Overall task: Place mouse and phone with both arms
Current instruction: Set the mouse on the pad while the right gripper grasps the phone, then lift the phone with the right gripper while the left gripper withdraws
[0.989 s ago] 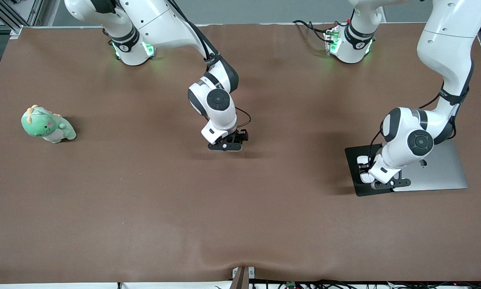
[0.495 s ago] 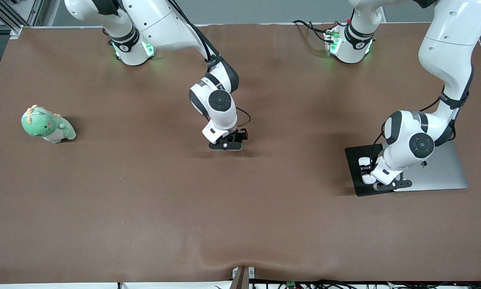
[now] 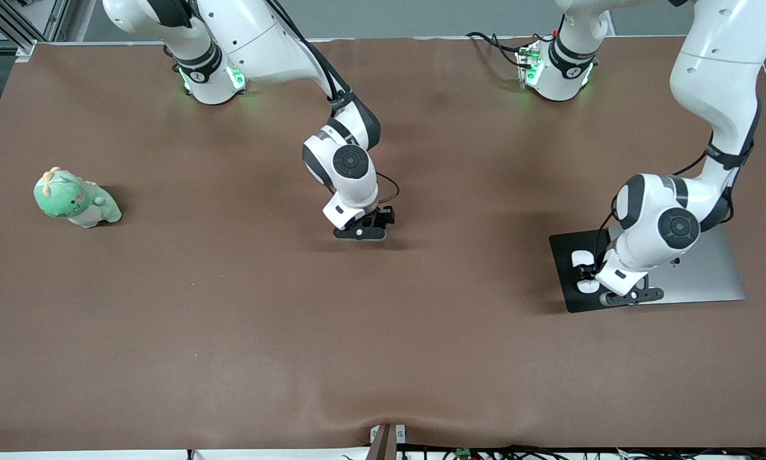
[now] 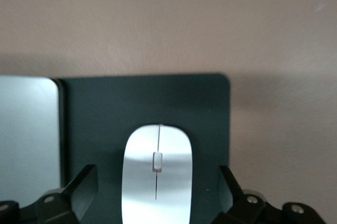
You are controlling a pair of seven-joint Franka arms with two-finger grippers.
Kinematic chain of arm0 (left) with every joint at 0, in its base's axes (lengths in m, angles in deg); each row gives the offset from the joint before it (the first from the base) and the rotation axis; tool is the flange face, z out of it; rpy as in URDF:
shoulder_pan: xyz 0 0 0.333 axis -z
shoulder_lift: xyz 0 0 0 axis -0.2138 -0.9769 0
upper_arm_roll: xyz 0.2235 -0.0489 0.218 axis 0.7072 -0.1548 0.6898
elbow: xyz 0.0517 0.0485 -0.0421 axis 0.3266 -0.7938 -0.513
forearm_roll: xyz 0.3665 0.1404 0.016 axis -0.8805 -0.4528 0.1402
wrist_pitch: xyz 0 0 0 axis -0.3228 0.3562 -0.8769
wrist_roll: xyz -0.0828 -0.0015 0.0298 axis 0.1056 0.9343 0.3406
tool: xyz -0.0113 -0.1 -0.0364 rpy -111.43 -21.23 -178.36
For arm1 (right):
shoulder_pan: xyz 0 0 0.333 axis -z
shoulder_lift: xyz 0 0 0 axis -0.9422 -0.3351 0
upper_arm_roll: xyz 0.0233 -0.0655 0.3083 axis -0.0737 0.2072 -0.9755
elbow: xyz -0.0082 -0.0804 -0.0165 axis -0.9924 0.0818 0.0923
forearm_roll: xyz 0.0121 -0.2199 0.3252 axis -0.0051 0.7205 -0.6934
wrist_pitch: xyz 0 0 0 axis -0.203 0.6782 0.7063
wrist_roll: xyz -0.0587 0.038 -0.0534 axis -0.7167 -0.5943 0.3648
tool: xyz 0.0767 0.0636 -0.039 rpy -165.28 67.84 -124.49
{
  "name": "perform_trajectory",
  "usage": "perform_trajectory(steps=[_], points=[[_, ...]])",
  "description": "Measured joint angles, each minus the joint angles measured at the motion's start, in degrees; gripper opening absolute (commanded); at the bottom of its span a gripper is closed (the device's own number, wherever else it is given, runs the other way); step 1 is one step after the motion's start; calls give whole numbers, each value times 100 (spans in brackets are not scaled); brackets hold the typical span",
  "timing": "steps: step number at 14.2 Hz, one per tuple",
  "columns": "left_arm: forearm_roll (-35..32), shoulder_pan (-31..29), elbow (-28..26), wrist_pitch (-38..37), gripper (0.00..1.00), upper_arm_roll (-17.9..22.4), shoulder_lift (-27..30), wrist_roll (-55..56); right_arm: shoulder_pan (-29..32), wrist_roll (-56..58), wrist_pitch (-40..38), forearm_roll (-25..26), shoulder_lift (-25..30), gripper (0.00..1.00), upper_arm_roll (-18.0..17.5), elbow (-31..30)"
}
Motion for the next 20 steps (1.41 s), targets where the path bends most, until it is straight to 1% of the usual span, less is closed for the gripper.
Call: perform_trajectory(steps=[1,3,5,6,8,11,13,17,20], points=[[-2,1,-2,-47,100,-22,164,0,-49,-46,1,34,1,0,16,3],[-3,4,-4,-300,100,-144,560,-1,-287,-394,-20,112,16,0,192,14],[-3,15,-19,-544,100,-394,897,24,-366,-507,-72,111,10,0,291,21],[-3,28,-29,-618,100,-507,1023,83,-351,-508,-274,112,27,0,341,51],[-3,33,-36,-841,100,-738,1216,163,-177,-444,-1117,111,225,0,451,170],[-3,34,-25,-1229,100,-1055,1534,232,384,-80,-2115,111,938,0,483,225],[96,34,12,-1618,100,-1165,1854,240,718,256,-2639,111,1362,0,488,224],[531,34,203,-2428,100,-1190,2498,196,1684,1546,-3577,112,1910,0,507,205],[784,159,556,-3019,100,-1142,2657,52,2570,2525,-3974,113,2192,0,521,90]])
